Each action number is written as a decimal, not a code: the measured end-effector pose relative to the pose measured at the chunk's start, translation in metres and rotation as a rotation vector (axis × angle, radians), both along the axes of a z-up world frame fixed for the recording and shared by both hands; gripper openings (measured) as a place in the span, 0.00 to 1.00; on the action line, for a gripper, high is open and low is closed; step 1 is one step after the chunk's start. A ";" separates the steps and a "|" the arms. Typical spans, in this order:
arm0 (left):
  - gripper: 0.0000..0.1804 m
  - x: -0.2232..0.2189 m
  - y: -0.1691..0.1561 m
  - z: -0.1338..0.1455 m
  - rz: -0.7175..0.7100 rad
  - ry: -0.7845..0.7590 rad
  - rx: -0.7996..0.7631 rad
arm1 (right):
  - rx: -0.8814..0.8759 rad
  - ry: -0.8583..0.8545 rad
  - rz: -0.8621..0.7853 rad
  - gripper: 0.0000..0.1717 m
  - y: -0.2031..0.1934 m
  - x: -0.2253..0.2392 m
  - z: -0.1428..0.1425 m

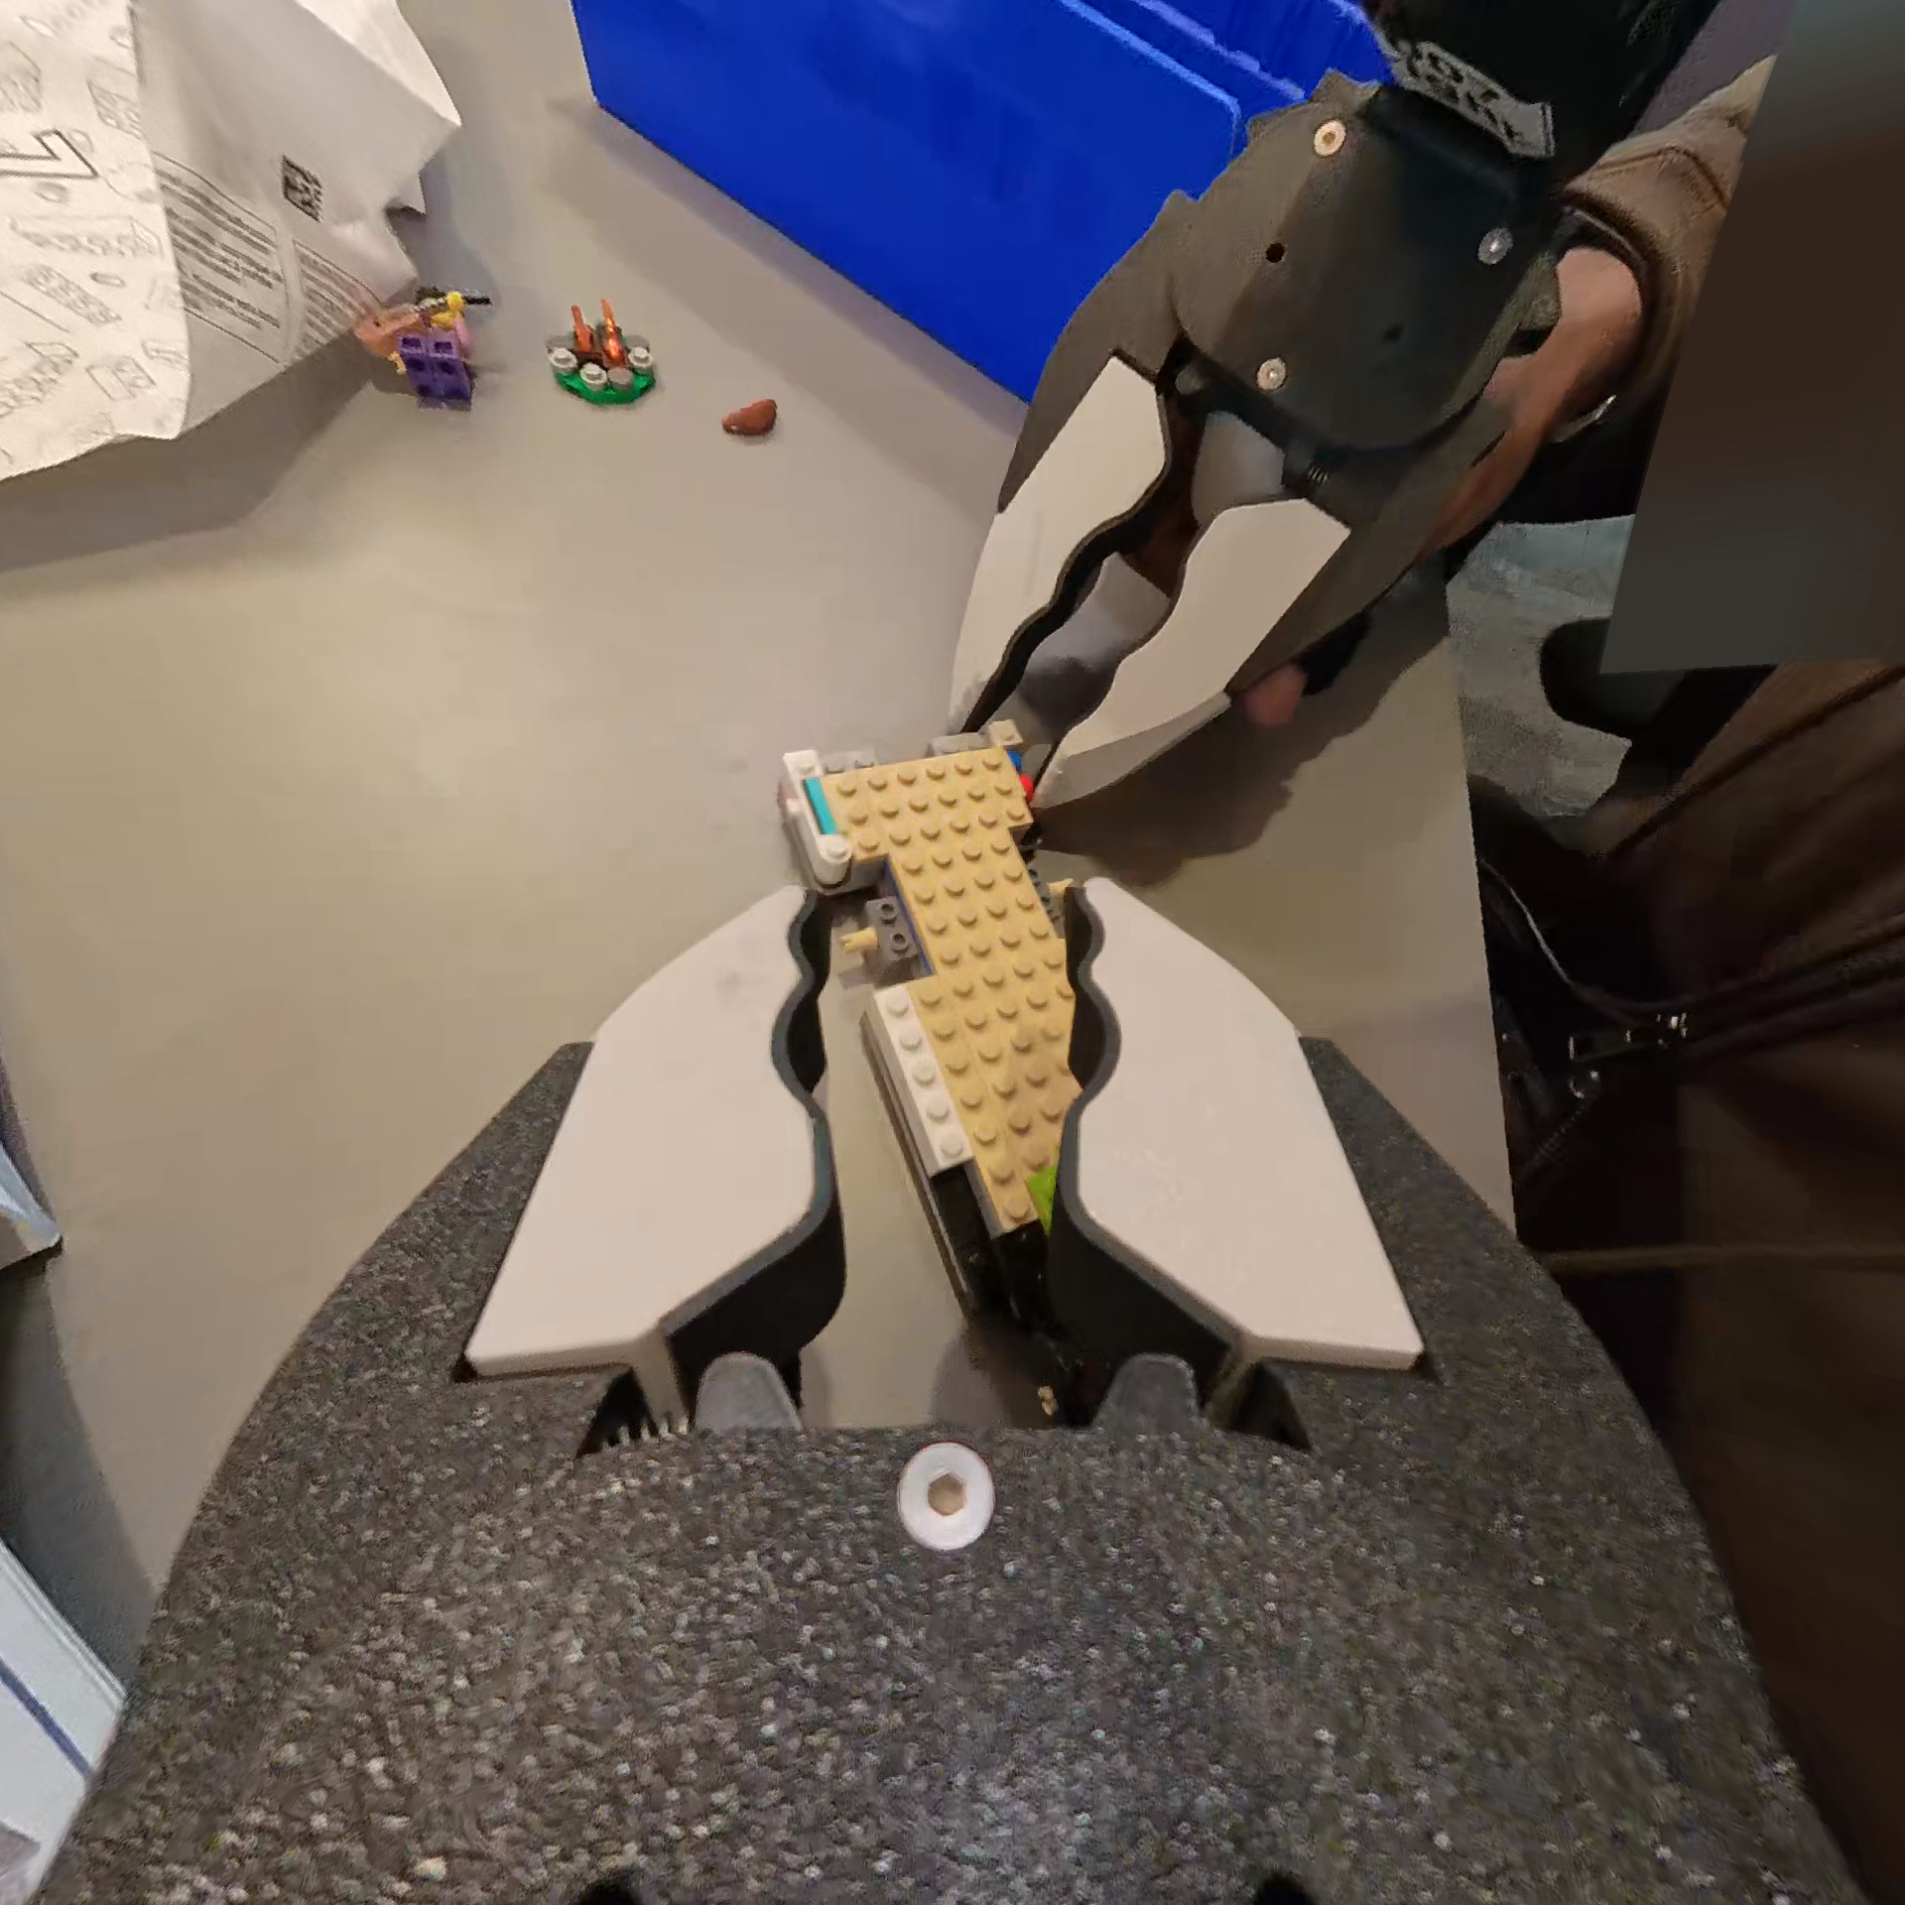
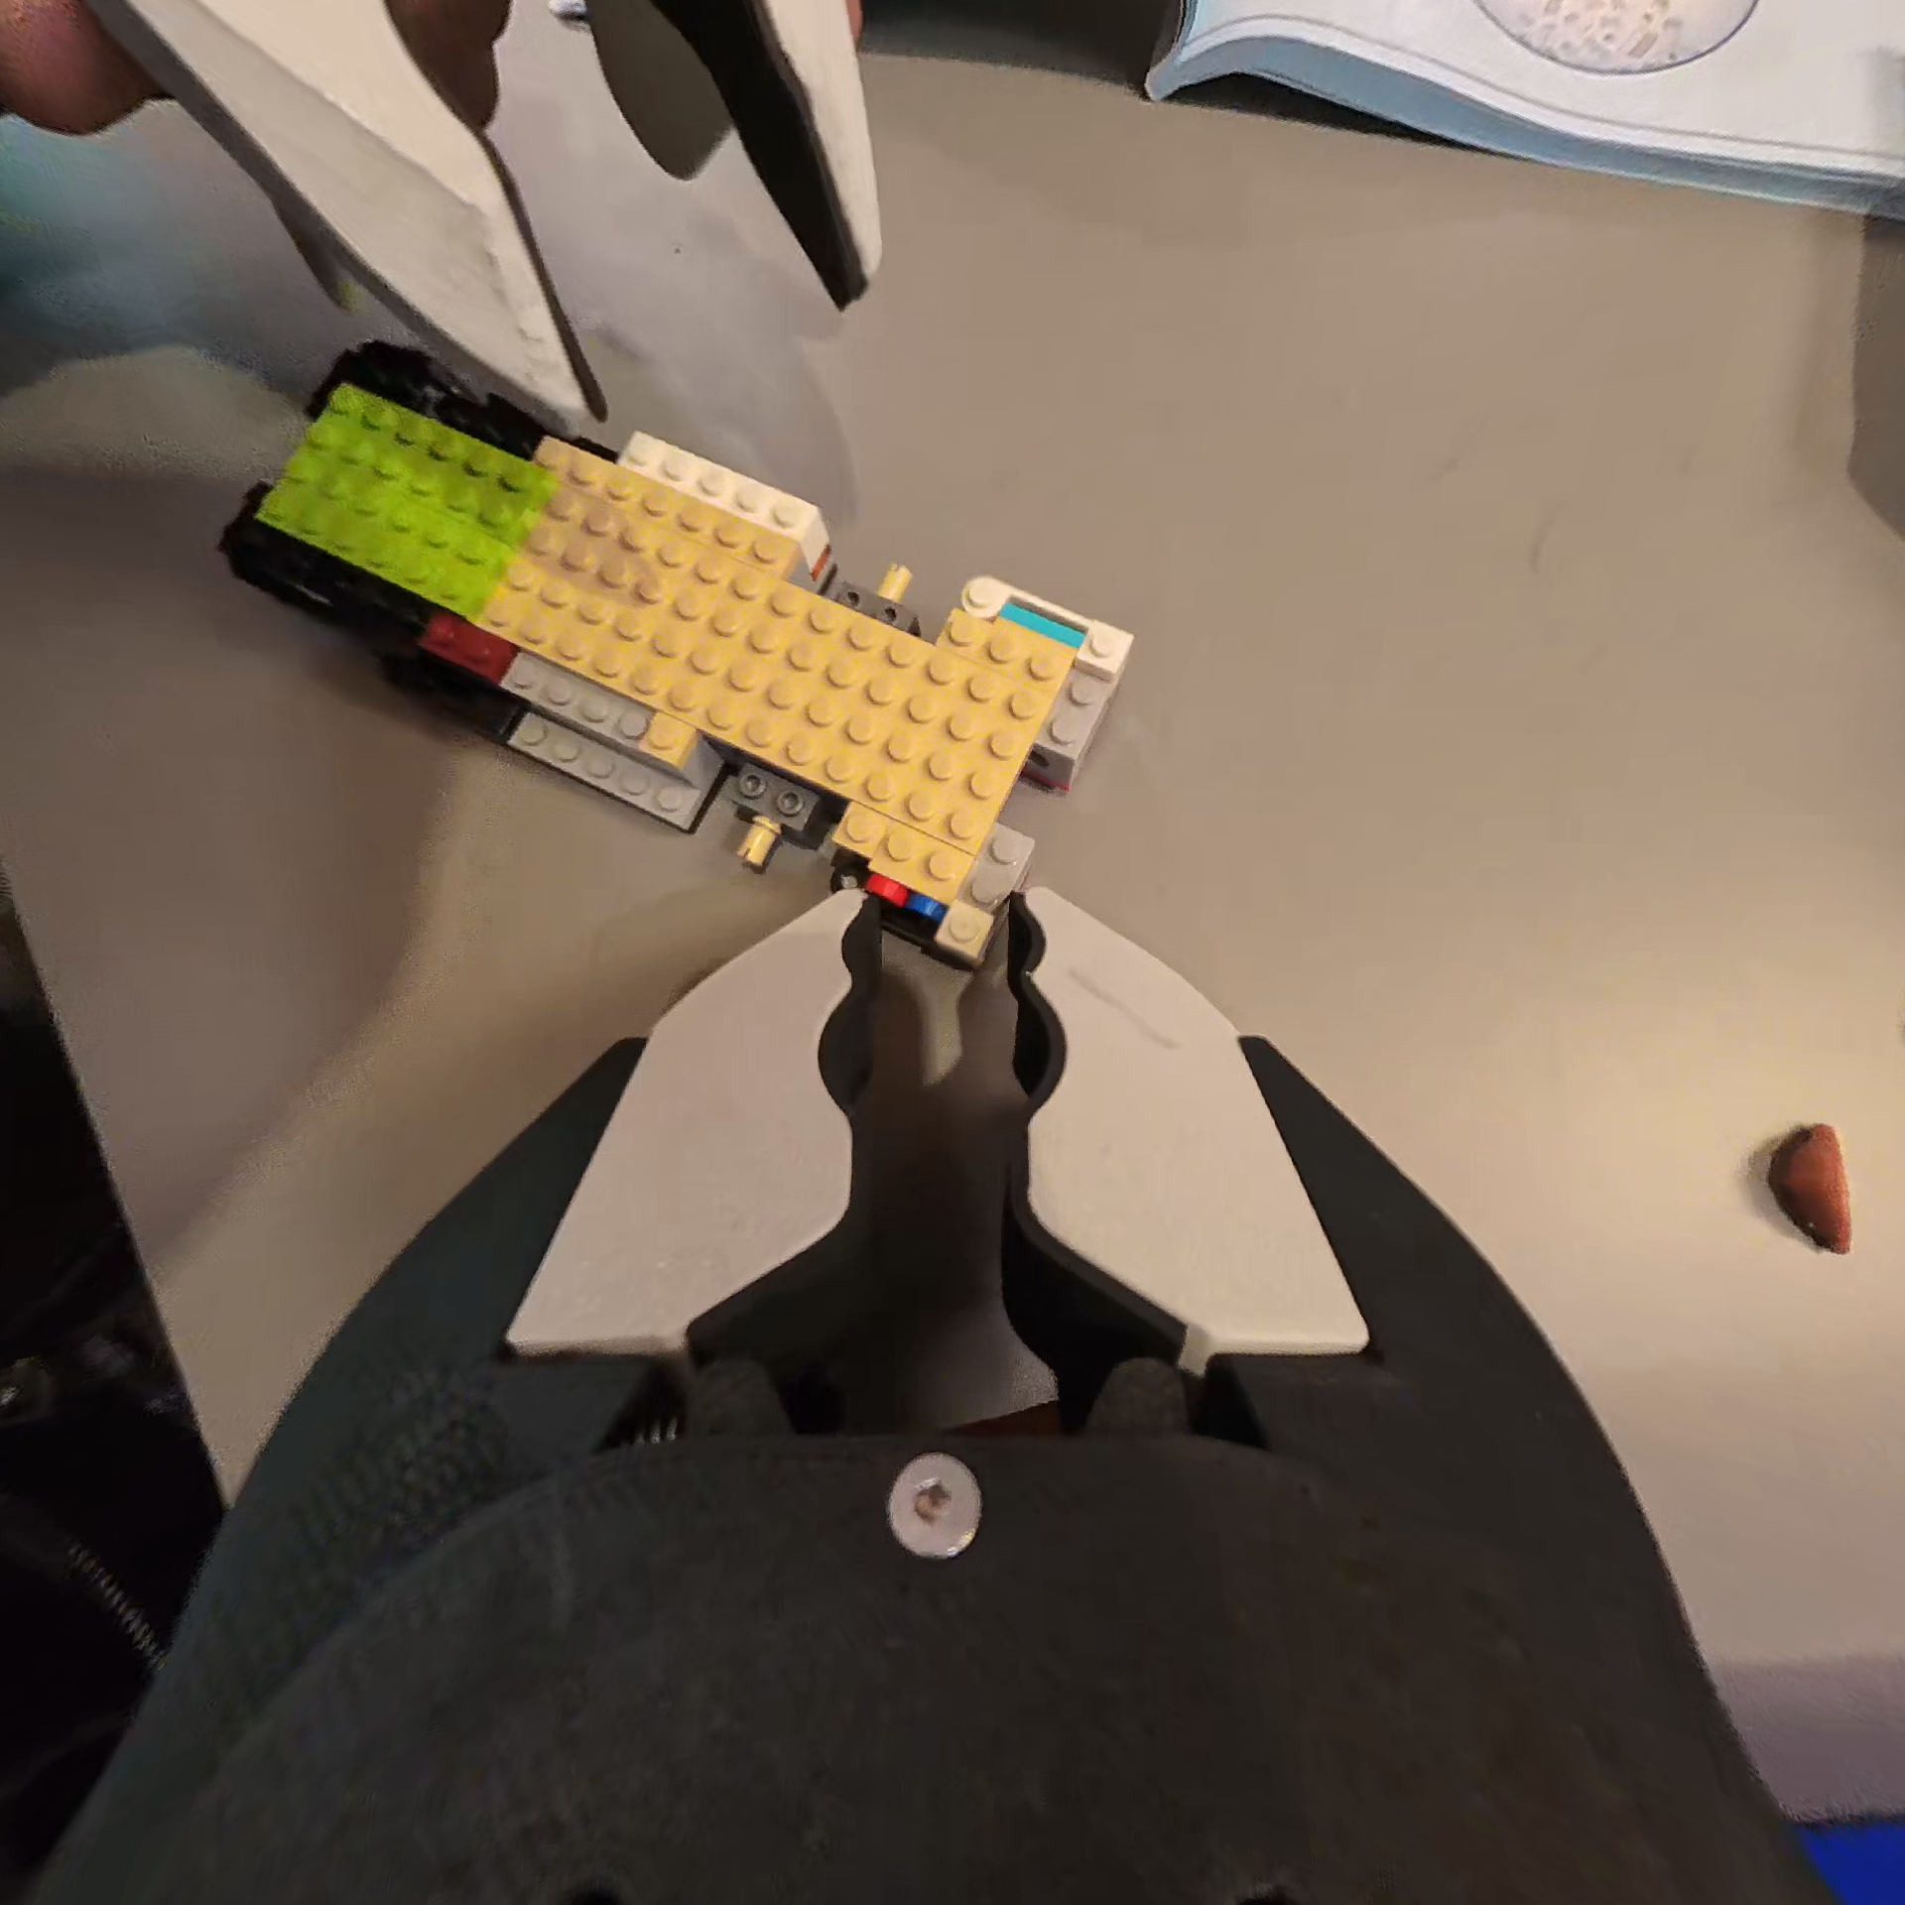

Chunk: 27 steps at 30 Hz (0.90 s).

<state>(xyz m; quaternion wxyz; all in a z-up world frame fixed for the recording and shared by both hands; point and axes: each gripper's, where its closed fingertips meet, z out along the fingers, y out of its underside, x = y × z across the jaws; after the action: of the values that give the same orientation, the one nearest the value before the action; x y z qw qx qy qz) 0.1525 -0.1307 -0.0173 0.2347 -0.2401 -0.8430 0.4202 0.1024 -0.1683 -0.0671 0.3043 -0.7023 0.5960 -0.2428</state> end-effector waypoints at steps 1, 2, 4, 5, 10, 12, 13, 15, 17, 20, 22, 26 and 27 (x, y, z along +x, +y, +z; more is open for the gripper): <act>0.25 0.000 -0.002 0.000 -0.005 -0.012 0.009 | -0.009 0.000 -0.008 0.13 0.000 0.004 0.000; 0.26 0.000 -0.006 0.001 -0.003 -0.030 0.013 | -0.019 0.002 -0.013 0.13 0.001 0.008 0.000; 0.28 0.003 -0.014 0.000 0.003 -0.072 0.044 | -0.045 0.000 -0.028 0.13 0.000 0.019 0.001; 0.29 0.006 -0.019 -0.001 0.010 -0.096 0.061 | -0.059 -0.002 -0.029 0.12 0.000 0.025 0.001; 0.31 0.035 -0.051 -0.002 0.064 -0.200 0.109 | -0.104 -0.029 -0.002 0.10 -0.002 0.059 0.005; 0.31 0.050 -0.065 -0.006 0.094 -0.204 0.124 | -0.089 -0.055 -0.004 0.09 -0.005 0.071 0.008; 0.31 0.056 -0.071 -0.009 0.104 -0.197 0.124 | -0.069 -0.065 -0.007 0.09 -0.006 0.078 0.009; 0.30 0.068 -0.080 -0.017 0.125 -0.176 0.113 | -0.008 -0.065 -0.012 0.11 -0.006 0.087 0.008; 0.30 0.075 -0.085 -0.024 0.148 -0.141 0.089 | 0.046 -0.058 -0.007 0.16 -0.003 0.092 0.006; 0.28 0.077 -0.081 -0.027 0.140 -0.103 0.031 | 0.052 -0.057 0.022 0.18 -0.002 0.097 0.006; 0.28 0.079 -0.075 -0.023 0.132 -0.117 0.014 | 0.042 -0.048 0.053 0.18 -0.001 0.100 0.005; 0.26 0.090 -0.061 -0.015 0.148 -0.146 0.038 | 0.058 -0.044 0.125 0.19 -0.003 0.108 0.004; 0.26 0.093 -0.055 -0.017 0.145 -0.149 0.074 | 0.075 -0.047 0.150 0.21 -0.003 0.110 0.006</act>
<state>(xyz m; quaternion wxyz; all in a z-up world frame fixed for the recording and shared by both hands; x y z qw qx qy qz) 0.2453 -0.1857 -0.0346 0.1491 -0.2000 -0.8882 0.3859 0.2124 -0.1713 -0.0615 0.3616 -0.7272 0.5431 -0.2134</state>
